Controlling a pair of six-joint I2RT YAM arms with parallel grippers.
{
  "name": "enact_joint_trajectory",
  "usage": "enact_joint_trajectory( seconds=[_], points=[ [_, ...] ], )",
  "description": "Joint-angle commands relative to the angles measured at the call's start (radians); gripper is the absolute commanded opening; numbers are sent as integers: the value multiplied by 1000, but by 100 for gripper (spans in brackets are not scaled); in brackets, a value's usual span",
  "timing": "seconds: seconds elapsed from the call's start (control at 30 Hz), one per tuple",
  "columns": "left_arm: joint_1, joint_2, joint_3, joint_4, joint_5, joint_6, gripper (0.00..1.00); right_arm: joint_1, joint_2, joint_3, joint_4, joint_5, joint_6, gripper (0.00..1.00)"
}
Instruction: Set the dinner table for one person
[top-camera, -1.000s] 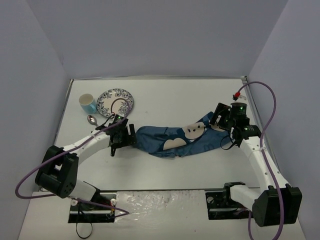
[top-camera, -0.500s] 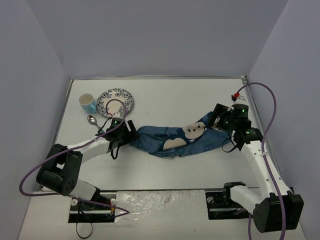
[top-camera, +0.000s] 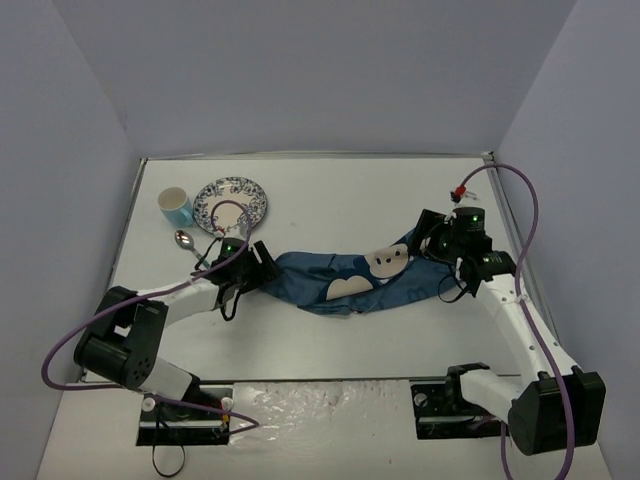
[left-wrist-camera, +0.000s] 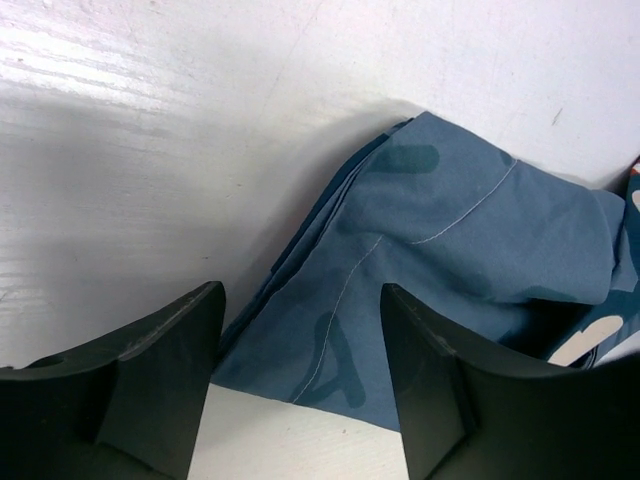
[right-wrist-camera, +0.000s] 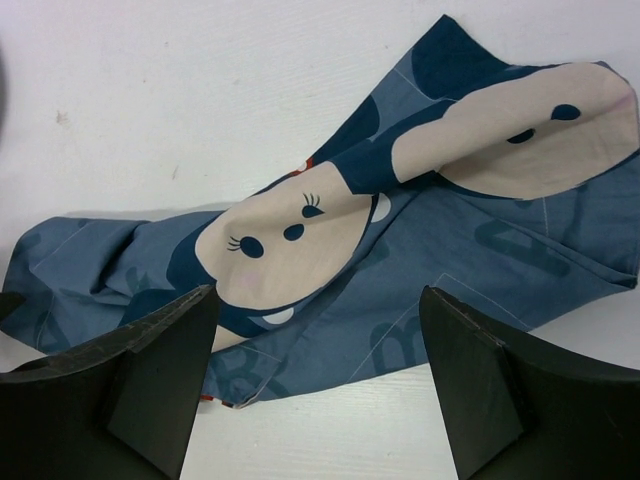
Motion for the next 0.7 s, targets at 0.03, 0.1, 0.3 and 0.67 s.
enact_joint_trajectory(
  seconds=[0.03, 0.1, 0.3, 0.67],
  points=[
    [-1, 47, -31, -77, 52, -8, 56, 63, 68, 88, 52, 61, 2, 78],
    [-1, 56, -30, -82, 58, -3, 46, 95, 93, 106, 52, 90, 2, 78],
    [-1, 39, -13, -116, 60, 17, 7, 191, 207, 203, 28, 210, 15, 79],
    [-7, -131, 100, -359, 25, 117, 0, 389, 652, 601, -194, 428, 10, 79]
  ],
)
